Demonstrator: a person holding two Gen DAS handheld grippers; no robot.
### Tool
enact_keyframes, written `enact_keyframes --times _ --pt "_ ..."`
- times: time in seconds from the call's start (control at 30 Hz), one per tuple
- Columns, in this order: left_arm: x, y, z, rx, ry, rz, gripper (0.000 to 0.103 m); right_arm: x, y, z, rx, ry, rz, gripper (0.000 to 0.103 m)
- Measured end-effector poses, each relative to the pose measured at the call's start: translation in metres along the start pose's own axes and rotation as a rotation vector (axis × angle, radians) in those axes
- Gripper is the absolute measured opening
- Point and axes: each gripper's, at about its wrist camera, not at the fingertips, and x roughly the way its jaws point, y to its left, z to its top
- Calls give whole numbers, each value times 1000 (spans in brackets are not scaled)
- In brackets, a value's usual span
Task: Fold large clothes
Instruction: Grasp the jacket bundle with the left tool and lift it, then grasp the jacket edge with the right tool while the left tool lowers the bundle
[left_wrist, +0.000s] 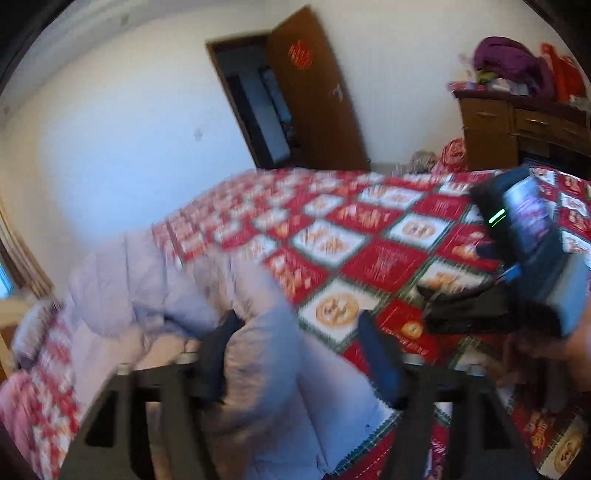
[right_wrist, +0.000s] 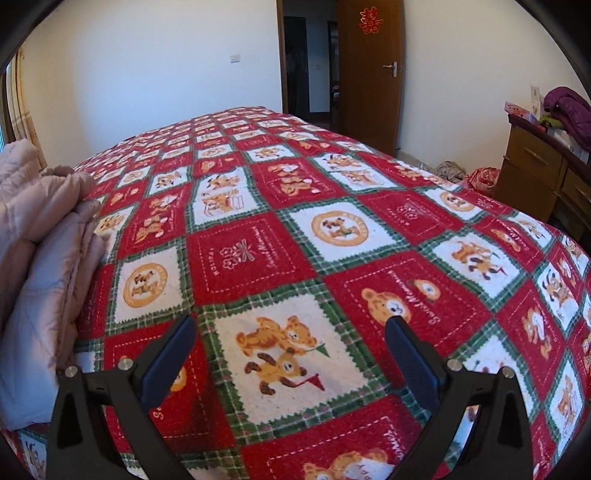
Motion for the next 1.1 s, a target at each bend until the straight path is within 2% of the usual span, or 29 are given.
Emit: enact_keyframes --times 0.1,0.17,0.23,0.33,0.37,0.43,0.5,0.6,0.63,0.7,0.77,0.87,0.97,1.03,1.1 --pt "-35 -9 16 47 -100 -2 85 4 4 -3 -8 12 -1 103" --pt "-53 2 22 44 -139 23 85 5 6 -4 -15 20 -7 103" --pt "-60 30 20 -7 -147 77 86 2 8 -2 -20 28 -4 100" --pt "-47 98 7 -160 -84 208 89 -7 15 13 -35 23 11 91" --pt "-40 132 -3 -245 -40 273 89 -12 18 22 -34 18 22 89" --pt "-29 191 -26 -404 31 368 89 -18 28 39 -36 10 48 79" --pt "-12 246 -52 -559 85 444 89 -27 47 62 -55 -7 82 73" --pt "9 294 -76 -686 133 492 89 -46 91 100 -94 -52 141 70" --pt "18 304 -81 -714 135 471 89 -53 107 111 -102 -63 171 70" --pt "43 305 -81 -730 153 415 89 -64 141 128 -125 -79 219 70" --pt "54 289 -74 -691 155 367 89 -69 174 140 -147 -95 254 70" --pt "77 233 -53 -510 149 337 89 -63 209 146 -151 -92 285 68" --pt "85 188 -41 -350 115 352 89 -44 224 137 -169 -96 264 57" --pt "90 183 -41 -343 117 353 91 -20 217 125 -162 -53 235 46" --pt "95 193 -47 -423 124 306 99 2 203 115 -128 -11 214 45"
